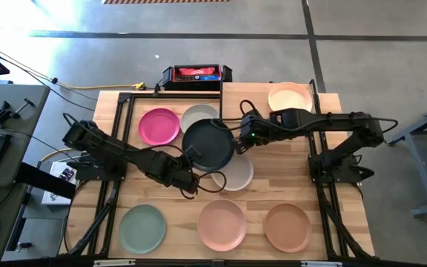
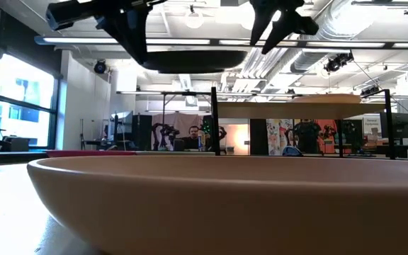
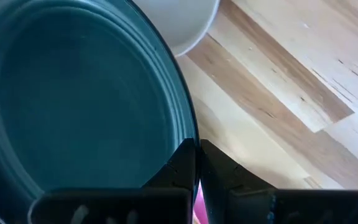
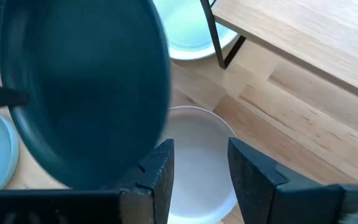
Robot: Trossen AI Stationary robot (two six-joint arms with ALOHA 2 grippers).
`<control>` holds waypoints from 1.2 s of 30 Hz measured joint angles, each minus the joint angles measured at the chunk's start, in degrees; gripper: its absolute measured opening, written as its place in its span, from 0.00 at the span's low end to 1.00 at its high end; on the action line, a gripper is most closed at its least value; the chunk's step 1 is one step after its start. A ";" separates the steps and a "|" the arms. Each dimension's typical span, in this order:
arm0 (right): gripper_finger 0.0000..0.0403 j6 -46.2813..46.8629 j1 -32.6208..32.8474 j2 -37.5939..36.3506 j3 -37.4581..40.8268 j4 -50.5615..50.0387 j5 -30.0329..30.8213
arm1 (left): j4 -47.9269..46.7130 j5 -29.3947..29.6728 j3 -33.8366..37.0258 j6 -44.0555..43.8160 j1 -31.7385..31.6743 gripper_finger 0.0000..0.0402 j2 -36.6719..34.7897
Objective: Place and stack plates onto a shelf
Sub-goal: Move the blue plate to the middle right of the table
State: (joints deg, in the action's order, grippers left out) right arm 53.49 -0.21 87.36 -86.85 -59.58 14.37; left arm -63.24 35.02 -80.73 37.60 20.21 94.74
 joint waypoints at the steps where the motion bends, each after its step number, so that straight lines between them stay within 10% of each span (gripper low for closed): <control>1: 0.32 0.00 -0.19 0.26 0.00 0.45 -0.02 | 0.49 -0.06 0.00 0.69 0.00 0.00 0.00; 19: 0.32 0.00 1.08 0.66 0.00 3.07 -0.50 | -1.00 -1.97 0.00 -10.38 0.35 0.00 0.00; 36: 0.32 0.44 0.95 0.89 0.00 4.21 -0.42 | 3.47 2.16 0.02 -0.39 0.42 0.00 0.00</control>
State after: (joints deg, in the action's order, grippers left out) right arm 53.93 0.74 88.25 -86.85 -55.36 13.96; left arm -59.77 37.18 -80.71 37.21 20.62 94.74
